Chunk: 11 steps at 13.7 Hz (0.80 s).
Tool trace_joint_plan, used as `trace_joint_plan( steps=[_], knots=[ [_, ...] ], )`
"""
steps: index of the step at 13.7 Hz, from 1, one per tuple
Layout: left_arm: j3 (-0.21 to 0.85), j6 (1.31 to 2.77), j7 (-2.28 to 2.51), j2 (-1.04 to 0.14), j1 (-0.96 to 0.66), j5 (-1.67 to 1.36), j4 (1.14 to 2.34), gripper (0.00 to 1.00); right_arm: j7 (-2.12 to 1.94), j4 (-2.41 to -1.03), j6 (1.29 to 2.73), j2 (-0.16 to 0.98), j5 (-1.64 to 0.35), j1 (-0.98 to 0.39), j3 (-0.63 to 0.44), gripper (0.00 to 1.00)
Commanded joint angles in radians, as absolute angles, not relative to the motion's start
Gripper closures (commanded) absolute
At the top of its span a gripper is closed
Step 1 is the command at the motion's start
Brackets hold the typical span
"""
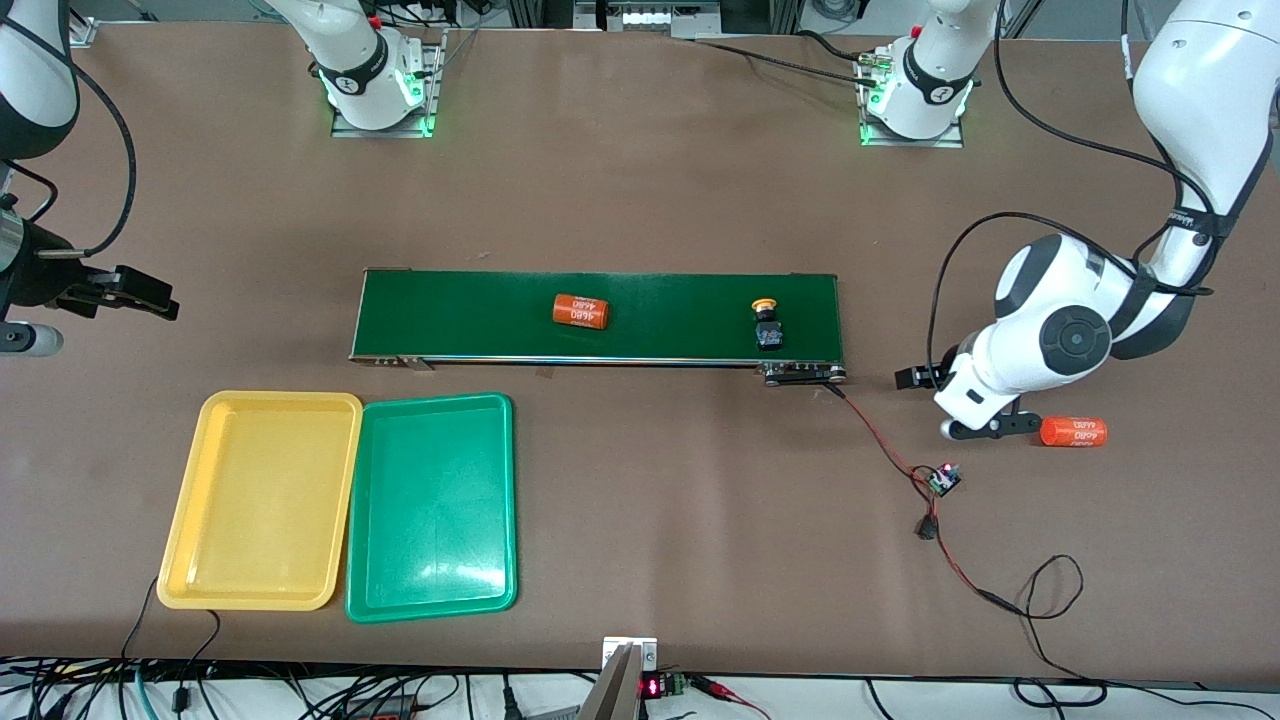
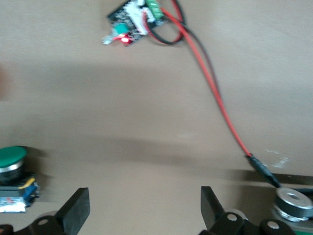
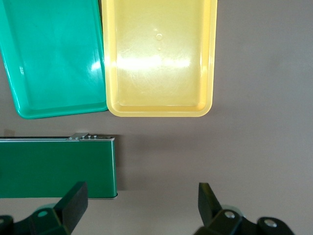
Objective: Sort buttons by color to trays
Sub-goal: 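Move the left gripper to the green-capped button and grasp it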
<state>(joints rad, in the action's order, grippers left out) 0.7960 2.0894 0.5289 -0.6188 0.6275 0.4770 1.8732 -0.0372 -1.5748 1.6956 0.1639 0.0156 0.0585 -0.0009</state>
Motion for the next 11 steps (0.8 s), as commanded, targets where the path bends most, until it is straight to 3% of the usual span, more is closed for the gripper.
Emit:
trace_joint_plan(
  steps=[1, 11],
  knots=[
    [0.801, 2.085, 0.45, -0.604, 0.705, 0.497, 1.887, 0.0, -0.04, -1.563, 1.684, 0.167, 0.002, 0.058, -0.002, 0.0],
    [0.795, 2.071, 0.341, -0.535, 0.693, 0.495, 1.885, 0.0, -0.04, -1.565, 1.683, 0.167, 0.002, 0.058, -0.002, 0.0]
  ],
)
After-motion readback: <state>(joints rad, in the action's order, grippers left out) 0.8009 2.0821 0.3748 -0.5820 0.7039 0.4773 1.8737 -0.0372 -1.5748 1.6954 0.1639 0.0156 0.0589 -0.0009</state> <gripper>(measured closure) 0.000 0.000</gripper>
